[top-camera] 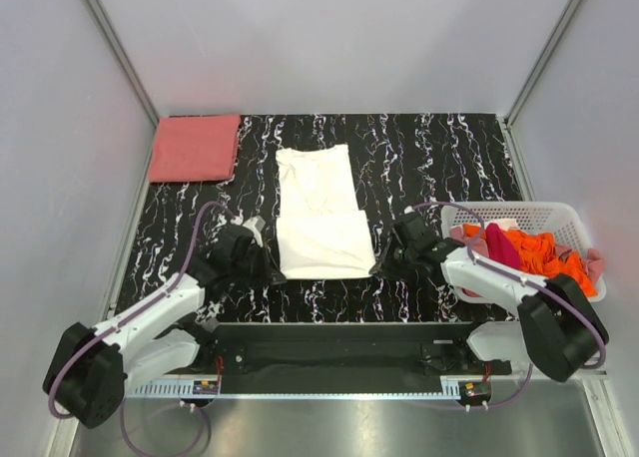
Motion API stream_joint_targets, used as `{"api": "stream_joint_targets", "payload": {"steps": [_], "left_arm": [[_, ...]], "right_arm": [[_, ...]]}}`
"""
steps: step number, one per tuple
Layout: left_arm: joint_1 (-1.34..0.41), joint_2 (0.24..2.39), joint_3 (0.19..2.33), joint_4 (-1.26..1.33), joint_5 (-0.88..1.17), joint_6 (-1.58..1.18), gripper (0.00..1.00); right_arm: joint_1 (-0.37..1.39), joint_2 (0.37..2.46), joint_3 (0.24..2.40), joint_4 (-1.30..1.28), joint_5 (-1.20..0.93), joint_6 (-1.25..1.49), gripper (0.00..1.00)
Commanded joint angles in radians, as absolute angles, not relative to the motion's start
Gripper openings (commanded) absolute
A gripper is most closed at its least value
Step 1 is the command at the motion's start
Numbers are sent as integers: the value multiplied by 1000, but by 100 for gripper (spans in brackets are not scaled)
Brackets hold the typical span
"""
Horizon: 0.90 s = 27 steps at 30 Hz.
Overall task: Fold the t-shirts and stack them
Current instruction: Fold the tshirt
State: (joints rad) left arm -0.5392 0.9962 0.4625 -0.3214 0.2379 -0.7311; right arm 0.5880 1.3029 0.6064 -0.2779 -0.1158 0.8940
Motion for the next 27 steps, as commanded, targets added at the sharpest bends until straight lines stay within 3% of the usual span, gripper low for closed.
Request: {"api": "stream_joint_targets", "payload": {"steps": [1, 6, 11, 19, 27], "left_arm": [[-563, 928, 477, -380, 218, -750, 0], [-578, 879, 569, -431, 218, -752, 0], [-575, 956, 740, -498, 198, -718, 0], [-399, 1178, 966, -545, 212, -606, 0], [-246, 1558, 1336, -535, 304, -499, 0]], "right_arm": [[597, 1201, 607, -347, -86, 867, 0], [600, 1103, 698, -445, -64, 792, 0], [595, 1166, 877, -497, -52, 683, 0], [440, 1437, 1169, -523, -150, 508, 0], [361, 1858, 1678, -617, -307, 345, 2]]}}
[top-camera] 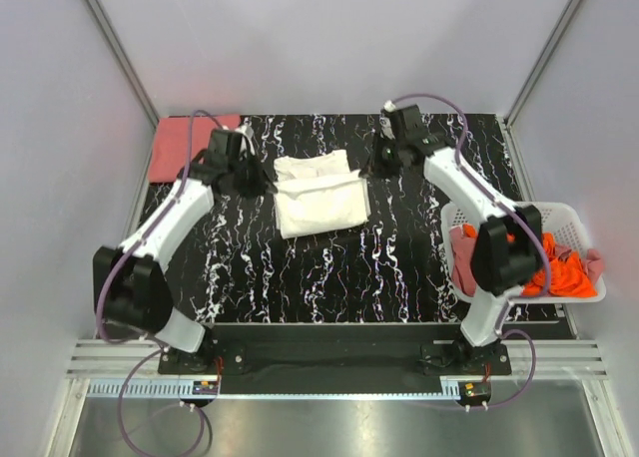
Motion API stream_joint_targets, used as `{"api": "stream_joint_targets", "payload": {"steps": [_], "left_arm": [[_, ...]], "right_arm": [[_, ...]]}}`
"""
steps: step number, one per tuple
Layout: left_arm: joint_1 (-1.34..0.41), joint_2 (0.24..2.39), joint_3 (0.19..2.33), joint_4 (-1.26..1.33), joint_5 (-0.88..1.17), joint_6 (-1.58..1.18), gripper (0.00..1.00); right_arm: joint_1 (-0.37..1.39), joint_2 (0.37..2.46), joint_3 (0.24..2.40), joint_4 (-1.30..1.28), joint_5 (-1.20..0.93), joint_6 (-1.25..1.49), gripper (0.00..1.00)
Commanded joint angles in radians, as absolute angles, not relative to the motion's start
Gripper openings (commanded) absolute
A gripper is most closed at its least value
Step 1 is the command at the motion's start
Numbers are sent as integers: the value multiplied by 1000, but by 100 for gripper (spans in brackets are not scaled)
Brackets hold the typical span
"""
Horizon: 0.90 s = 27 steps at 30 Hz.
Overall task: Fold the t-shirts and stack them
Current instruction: Fold the tshirt
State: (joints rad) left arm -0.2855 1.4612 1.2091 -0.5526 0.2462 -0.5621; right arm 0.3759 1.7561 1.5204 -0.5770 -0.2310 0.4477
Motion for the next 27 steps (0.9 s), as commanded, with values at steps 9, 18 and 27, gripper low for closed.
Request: {"api": "stream_joint_targets", "payload": {"steps": [9, 18, 27], "left_arm": [[-147, 1989, 1748, -541, 357, -474, 0], [-89, 2368, 2149, -497, 397, -449, 24], [-46, 2314, 2137, -489, 437, -442, 36]], "right_arm": [[284, 2323, 2193, -640, -463, 348, 4], [256, 2727, 2681, -591, -526, 362, 18], [186, 2651, 2623, -548, -546, 391, 53]]}}
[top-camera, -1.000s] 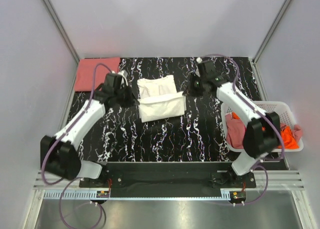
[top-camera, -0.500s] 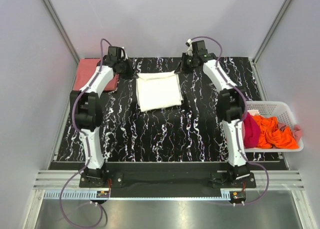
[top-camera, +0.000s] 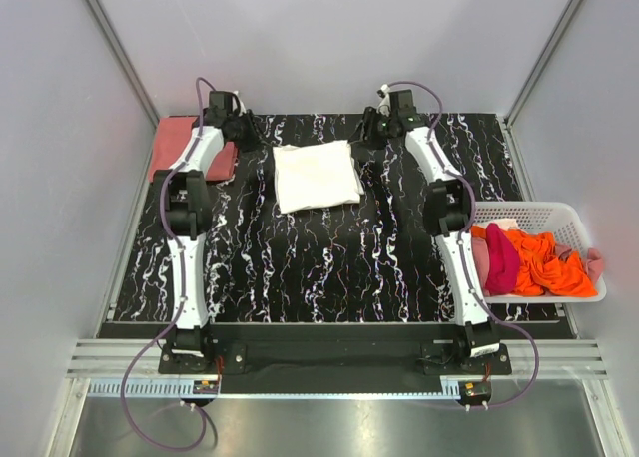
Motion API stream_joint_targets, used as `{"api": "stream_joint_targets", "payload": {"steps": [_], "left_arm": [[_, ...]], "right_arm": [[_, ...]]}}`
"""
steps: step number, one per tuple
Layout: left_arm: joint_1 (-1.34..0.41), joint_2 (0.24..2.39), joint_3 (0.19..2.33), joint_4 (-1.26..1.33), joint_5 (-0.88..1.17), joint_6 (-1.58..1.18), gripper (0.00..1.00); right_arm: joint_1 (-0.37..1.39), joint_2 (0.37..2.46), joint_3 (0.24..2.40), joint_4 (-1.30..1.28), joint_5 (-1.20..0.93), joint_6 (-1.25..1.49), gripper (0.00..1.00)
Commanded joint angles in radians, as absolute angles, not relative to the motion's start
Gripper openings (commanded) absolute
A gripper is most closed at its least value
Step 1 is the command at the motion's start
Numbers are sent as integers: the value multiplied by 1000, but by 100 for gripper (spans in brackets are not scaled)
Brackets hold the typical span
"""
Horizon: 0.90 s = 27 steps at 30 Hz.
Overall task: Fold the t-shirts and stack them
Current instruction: Fold the tshirt
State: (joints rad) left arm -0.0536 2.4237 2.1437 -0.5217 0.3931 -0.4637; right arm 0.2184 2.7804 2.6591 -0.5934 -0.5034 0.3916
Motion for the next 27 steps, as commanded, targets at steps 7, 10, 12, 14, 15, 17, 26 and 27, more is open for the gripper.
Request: {"api": "stream_joint_targets", "payload": {"steps": [7, 10, 12, 14, 15, 17, 26, 27], "left_arm": [[-113, 2122, 1833, -489, 469, -358, 36], [-133, 2129, 1818, -488, 488, -351, 36], [-133, 2173, 1848, -482, 499, -351, 35], [-132, 2229, 1894, -477, 494, -345, 34], [-129, 2246, 1911, -477, 500, -345, 34], [-126, 2296, 1957, -477, 524, -351, 33], [-121, 2404, 2109, -404, 551, -362, 32], [-120, 2410, 2111, -381, 542, -362, 32]], "right_arm": [[189, 2436, 2257, -549, -618, 332, 50], [196, 2378, 2163, -548, -618, 301, 49], [201, 2372, 2148, -540, -618, 288, 49], [202, 2390, 2167, -537, -624, 281, 49], [202, 2419, 2180, -529, -630, 281, 48], [202, 2471, 2220, -523, -641, 291, 43], [213, 2655, 2451, -424, -819, 393, 6], [213, 2672, 2498, -407, -819, 425, 6]]}}
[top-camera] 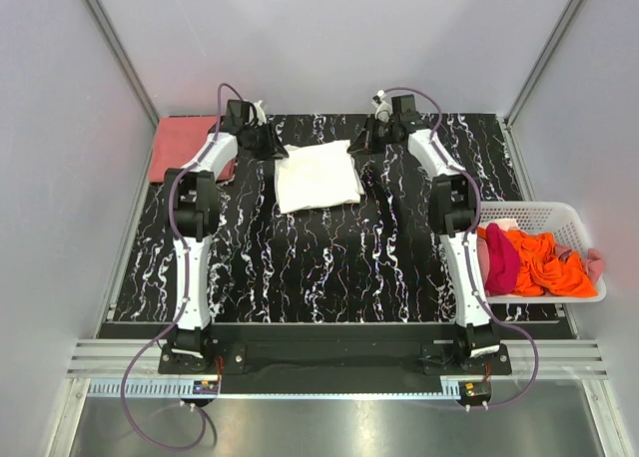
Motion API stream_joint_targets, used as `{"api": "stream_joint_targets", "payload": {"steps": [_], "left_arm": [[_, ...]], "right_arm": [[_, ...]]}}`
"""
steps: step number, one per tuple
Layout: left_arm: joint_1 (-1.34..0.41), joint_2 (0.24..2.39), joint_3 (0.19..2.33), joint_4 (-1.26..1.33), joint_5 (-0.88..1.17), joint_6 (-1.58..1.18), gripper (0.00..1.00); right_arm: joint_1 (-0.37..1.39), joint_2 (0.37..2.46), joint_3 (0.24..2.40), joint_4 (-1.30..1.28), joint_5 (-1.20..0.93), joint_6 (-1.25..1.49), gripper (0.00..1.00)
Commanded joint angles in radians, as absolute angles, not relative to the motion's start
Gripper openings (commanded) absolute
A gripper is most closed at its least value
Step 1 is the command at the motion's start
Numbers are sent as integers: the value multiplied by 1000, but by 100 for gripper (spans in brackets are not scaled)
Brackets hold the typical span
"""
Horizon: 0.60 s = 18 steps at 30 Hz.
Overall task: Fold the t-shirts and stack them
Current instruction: Fold the tshirt
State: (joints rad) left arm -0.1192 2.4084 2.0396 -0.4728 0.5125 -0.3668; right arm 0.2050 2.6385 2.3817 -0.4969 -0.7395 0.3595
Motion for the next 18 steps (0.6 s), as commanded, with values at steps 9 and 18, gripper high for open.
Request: {"api": "stream_joint_targets", "payload": {"steps": [9, 18], "left_arm": [[-81, 2528, 2141, -273, 543, -400, 32], [-65, 2583, 2238, -259, 561, -455, 32]], "right_arm": [[213, 2924, 2689, -246, -804, 618, 6], [192, 2973, 2721, -183, -686, 692, 4]]}}
